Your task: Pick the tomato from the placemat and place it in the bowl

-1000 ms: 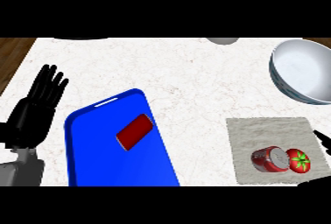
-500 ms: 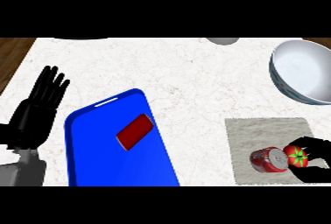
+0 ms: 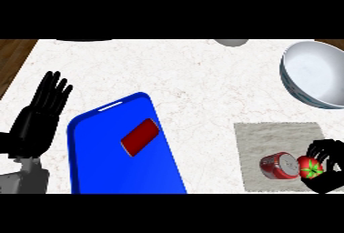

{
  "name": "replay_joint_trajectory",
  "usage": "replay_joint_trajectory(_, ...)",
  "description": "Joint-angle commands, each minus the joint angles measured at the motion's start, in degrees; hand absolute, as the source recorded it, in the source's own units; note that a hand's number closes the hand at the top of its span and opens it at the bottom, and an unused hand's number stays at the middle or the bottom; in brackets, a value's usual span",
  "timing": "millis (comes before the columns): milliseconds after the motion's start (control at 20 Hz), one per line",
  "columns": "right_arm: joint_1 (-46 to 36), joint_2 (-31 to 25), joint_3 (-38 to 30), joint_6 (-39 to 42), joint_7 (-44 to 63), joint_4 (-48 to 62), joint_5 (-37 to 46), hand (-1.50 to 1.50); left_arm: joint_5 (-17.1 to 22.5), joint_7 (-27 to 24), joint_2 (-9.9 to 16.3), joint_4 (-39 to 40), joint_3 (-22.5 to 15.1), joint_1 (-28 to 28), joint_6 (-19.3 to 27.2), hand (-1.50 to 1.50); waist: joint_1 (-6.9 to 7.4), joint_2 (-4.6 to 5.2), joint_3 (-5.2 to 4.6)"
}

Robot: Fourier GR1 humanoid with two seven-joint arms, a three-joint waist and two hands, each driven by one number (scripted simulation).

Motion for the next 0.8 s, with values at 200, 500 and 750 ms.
replay_joint_trajectory(200, -4.56, -9.12, 13.77, 5.20, -18.57, -5.37, 8.34, 1.50, -0.83, 0.29, -0.09, 0.76, -0.48, -1.83, 0.38, 0.00, 1.40, 0.28, 0.08)
replay_joint_trajectory(500, -6.76, -11.52, 11.72, 2.20, -24.94, -11.52, 9.52, 1.50, 0.03, 1.00, 0.44, 2.00, 0.42, -3.17, -0.35, 0.00, -0.18, 0.01, 0.03)
replay_joint_trajectory(750, -5.74, -12.53, 2.29, 1.30, -19.23, -20.48, 6.55, 1.50, 0.37, 1.68, 1.47, 0.99, 1.78, -2.05, -0.41, 0.00, -0.78, -0.14, 0.00)
